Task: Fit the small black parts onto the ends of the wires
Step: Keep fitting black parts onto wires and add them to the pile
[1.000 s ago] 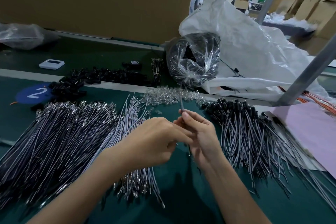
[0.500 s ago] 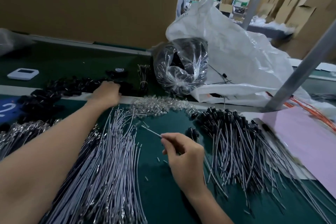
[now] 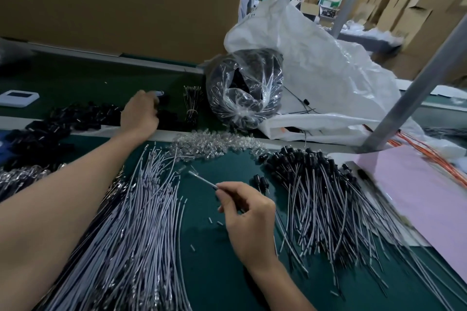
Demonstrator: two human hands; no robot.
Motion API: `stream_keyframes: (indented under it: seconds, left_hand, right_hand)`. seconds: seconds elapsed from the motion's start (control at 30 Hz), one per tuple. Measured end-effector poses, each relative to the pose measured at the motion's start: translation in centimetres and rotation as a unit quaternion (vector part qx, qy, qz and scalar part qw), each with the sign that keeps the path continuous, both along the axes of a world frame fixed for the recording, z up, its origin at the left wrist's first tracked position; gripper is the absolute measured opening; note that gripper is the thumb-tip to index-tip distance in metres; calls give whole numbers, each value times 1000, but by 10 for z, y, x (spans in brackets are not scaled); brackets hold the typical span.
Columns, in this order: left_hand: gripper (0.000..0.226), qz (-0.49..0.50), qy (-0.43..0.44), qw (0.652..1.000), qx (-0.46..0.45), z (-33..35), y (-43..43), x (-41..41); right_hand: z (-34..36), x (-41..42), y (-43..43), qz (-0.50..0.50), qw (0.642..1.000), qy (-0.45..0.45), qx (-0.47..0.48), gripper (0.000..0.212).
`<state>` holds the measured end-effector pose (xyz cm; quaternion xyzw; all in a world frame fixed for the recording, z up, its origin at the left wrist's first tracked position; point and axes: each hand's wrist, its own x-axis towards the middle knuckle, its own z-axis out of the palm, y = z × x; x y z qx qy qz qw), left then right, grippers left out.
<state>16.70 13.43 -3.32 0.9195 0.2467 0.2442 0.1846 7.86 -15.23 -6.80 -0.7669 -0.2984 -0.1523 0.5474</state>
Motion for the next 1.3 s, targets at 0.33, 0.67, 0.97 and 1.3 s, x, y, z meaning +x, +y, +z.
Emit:
stream_keyframes:
  seconds: [0.33, 0.67, 0.97, 1.3]
  left_hand:
    - [14, -135, -87, 773, -613, 30, -92, -112]
    - [17, -96, -210, 596, -769, 18, -122, -160]
    - [27, -145, -217, 621, -739, 15, -130, -164]
    - [36, -177, -183, 684, -684, 14, -141, -167]
  right_hand:
    - [12, 1, -4, -21, 989, 95, 114, 16]
    - [19, -8, 0, 61, 981, 133, 125, 15]
    - [21, -9, 2, 80, 984, 126, 95, 13]
    - [15, -11, 5, 57, 985, 117, 117, 11]
